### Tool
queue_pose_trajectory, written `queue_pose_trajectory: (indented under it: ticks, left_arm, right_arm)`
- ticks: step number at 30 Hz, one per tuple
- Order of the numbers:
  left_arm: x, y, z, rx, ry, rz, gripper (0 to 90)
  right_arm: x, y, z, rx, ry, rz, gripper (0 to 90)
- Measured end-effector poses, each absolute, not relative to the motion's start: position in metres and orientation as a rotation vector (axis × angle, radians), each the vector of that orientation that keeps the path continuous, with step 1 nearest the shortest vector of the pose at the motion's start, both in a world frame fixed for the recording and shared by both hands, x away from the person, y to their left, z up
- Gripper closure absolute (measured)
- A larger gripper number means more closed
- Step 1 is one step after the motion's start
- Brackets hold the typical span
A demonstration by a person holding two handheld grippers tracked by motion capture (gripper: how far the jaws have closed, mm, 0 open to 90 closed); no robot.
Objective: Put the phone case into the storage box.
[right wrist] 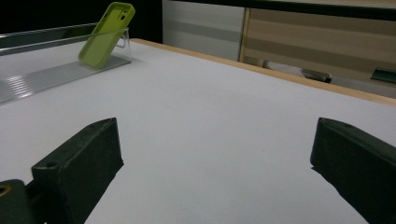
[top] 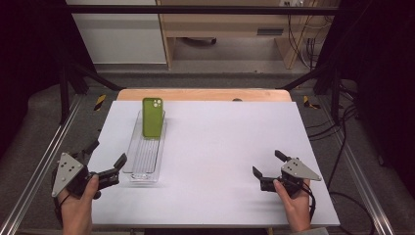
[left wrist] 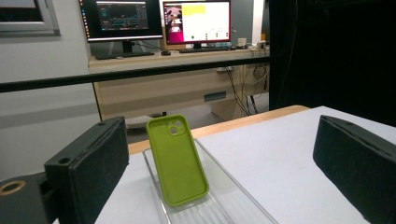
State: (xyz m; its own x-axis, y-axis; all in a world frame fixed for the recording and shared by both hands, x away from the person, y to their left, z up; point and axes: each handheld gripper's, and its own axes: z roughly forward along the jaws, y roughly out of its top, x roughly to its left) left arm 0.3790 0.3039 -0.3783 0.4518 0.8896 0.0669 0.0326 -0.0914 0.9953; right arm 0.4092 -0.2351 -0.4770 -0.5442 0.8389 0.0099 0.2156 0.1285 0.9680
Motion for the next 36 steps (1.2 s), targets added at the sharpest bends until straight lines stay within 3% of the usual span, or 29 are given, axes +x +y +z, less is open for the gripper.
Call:
queue_pose_trajectory:
  ticks: [15,36]
  left_arm:
    - [0.377,0.324,-0.404,1.514,0.880,0.889,3.5]
    - [0.374,0.315,-0.425,1.525,0.827,0.859,3.5]
  right_arm:
    - [0.404,-0.238,-0.477,0.996,1.861,1.440,2.3]
    - [0.402,-0.244,-0.476,0.995,1.858,1.443,2.6]
